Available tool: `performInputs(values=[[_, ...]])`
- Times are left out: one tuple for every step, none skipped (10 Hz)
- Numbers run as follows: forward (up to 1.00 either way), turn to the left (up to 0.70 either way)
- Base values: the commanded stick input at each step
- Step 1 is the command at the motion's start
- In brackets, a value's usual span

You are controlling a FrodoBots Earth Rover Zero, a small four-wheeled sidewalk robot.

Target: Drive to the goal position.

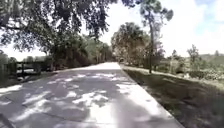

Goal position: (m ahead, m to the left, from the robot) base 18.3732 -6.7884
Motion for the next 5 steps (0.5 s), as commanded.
performInputs(values=[[0.85, 0.00], [0.85, 0.00], [0.85, 0.00], [0.85, 0.00], [0.85, 0.00]])
